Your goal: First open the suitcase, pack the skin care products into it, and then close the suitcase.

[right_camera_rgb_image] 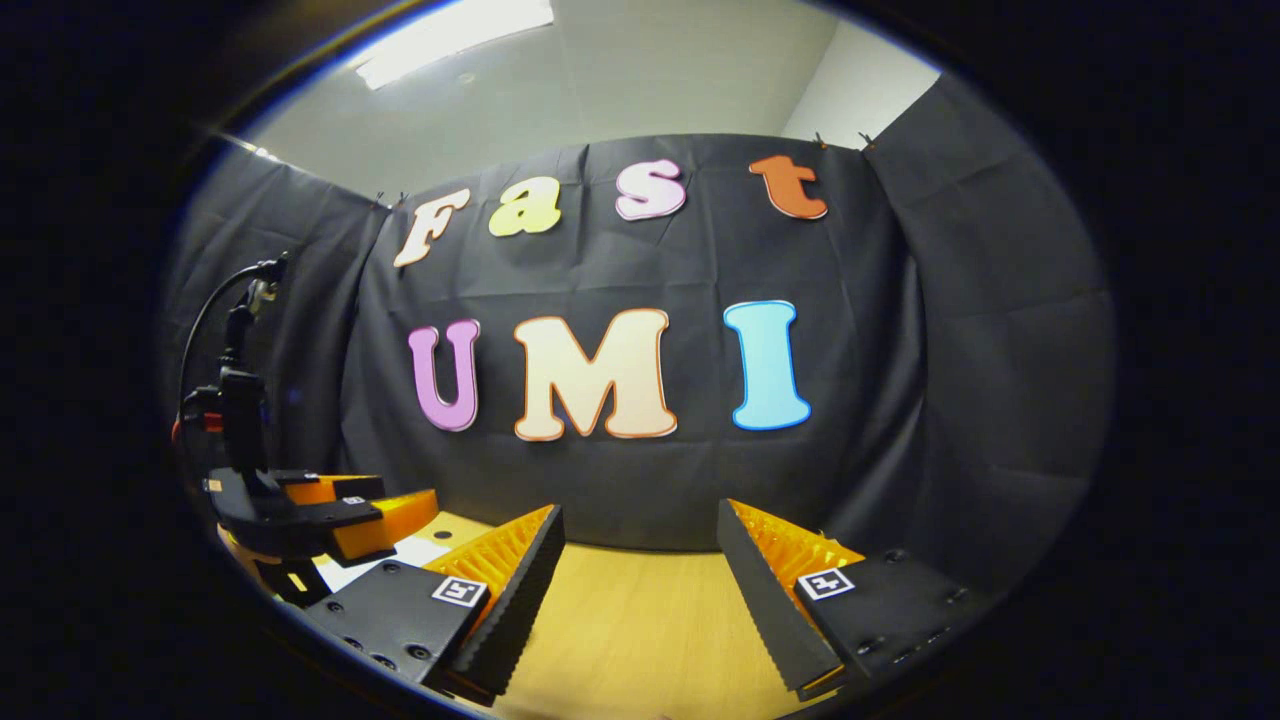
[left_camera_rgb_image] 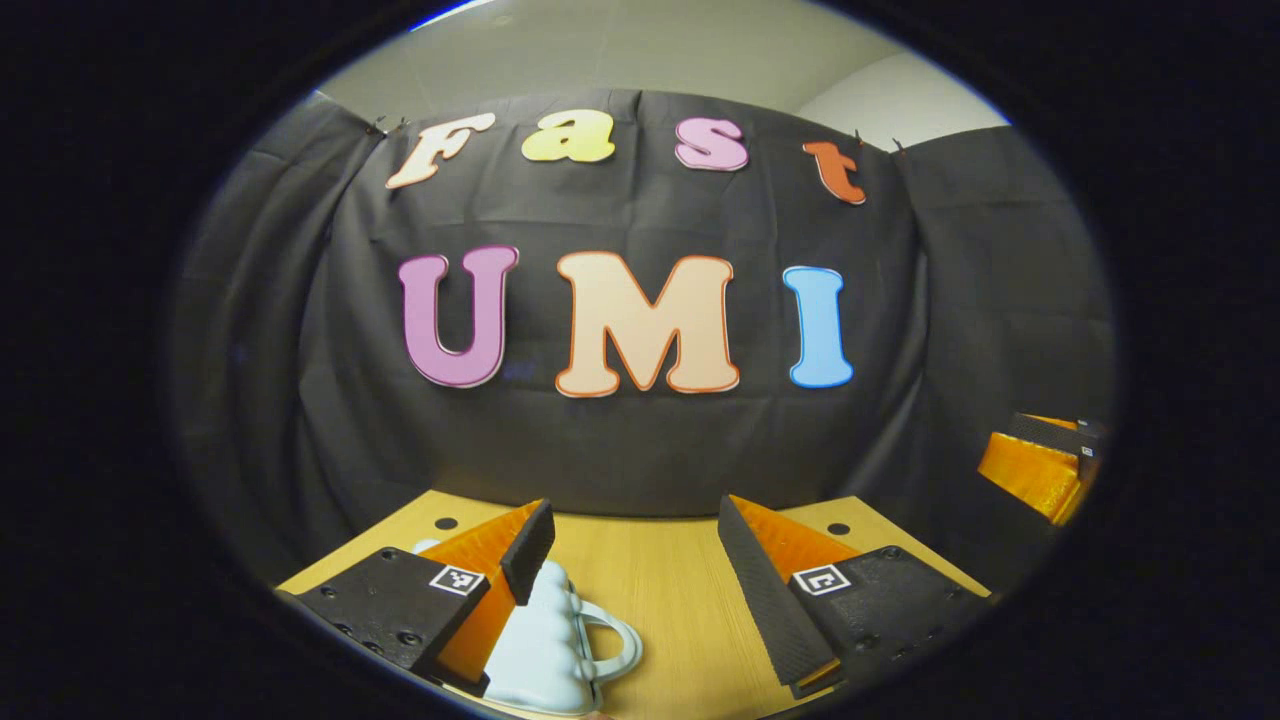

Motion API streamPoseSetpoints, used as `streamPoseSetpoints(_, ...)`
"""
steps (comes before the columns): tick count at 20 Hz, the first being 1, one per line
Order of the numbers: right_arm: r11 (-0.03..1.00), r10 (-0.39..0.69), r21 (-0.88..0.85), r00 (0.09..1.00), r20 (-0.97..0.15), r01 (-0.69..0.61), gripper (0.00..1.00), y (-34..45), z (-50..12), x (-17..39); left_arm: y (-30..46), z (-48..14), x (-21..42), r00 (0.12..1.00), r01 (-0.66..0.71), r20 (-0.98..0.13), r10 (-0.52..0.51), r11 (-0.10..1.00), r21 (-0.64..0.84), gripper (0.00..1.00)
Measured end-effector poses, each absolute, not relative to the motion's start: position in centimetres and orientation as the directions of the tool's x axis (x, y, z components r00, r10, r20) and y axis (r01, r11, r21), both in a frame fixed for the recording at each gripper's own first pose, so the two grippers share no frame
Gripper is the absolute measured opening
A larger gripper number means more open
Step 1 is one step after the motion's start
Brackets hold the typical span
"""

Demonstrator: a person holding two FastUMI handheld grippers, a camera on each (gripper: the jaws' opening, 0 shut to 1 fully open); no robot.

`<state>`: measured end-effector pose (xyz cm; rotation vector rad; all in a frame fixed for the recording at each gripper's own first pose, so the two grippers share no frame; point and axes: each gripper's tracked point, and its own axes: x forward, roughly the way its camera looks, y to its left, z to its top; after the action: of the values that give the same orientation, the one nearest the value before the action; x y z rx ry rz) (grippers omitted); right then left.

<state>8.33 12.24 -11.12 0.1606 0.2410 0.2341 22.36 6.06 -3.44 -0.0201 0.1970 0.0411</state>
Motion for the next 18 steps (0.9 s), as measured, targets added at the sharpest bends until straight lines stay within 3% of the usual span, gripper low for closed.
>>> streamPoseSetpoints(4, 0.966, 0.205, 0.188, 0.968, -0.147, -0.176, 0.96, 13.3, -7.9, 8.2, 8.5, 0.0, 20.8, 0.99, -0.037, -0.13, 0.046, 0.997, 0.071, 0.95)
streamPoseSetpoints(10, 0.974, 0.177, 0.162, 0.98, -0.095, -0.16, 0.94, 15.6, -5.1, 6.8, 10.4, 2.8, 18.8, 0.998, -0.02, -0.057, 0.022, 0.999, 0.048, 0.95)
streamPoseSetpoints(18, 0.974, 0.187, 0.143, 0.979, -0.075, -0.175, 0.97, 18.1, -3.6, 5.4, 12.6, 2.7, 17.4, 0.998, -0.024, -0.058, 0.027, 0.999, 0.048, 0.95)
